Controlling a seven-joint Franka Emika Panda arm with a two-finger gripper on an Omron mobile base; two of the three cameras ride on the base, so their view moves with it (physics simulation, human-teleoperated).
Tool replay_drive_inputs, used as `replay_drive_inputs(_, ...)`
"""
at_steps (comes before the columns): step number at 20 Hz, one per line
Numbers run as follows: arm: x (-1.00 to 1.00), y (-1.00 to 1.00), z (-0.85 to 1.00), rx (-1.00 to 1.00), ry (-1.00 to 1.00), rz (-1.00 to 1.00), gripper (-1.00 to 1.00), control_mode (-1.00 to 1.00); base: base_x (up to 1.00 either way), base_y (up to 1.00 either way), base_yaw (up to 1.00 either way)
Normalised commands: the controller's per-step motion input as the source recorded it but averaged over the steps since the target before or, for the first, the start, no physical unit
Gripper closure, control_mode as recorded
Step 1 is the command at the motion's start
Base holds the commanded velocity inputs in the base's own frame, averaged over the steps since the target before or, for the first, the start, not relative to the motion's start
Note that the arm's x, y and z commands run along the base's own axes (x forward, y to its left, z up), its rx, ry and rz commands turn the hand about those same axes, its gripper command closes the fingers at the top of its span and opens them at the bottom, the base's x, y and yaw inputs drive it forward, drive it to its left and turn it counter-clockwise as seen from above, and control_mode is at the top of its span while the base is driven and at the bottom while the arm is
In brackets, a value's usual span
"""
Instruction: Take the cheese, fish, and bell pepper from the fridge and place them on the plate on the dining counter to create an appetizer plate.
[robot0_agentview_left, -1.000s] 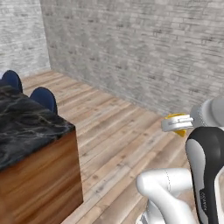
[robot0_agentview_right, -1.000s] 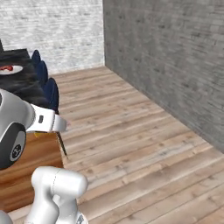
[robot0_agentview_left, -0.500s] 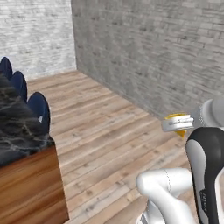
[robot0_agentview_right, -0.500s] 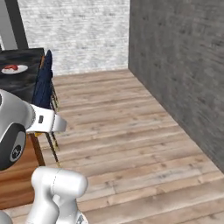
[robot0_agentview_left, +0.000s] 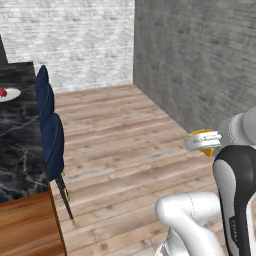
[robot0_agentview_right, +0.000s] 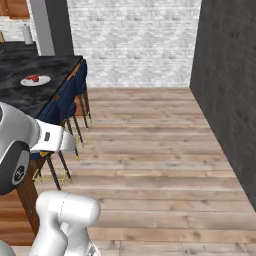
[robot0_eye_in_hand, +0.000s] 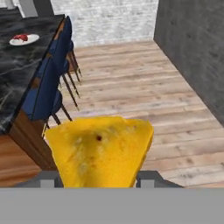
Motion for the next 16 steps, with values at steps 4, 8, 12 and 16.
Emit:
replay_drive_inputs(4,0.0,0.0,0.0,0.0,0.0,0.0,1.0,1.0,1.0,-0.55,0.5)
replay_drive_inputs(8,0.0,0.0,0.0,0.0,0.0,0.0,1.0,1.0,1.0,-0.57,0.49)
replay_drive_inputs(12,0.0,0.0,0.0,0.0,0.0,0.0,1.0,1.0,1.0,-0.59,0.49)
replay_drive_inputs(16,0.0,0.0,0.0,0.0,0.0,0.0,1.0,1.0,1.0,-0.58,0.5)
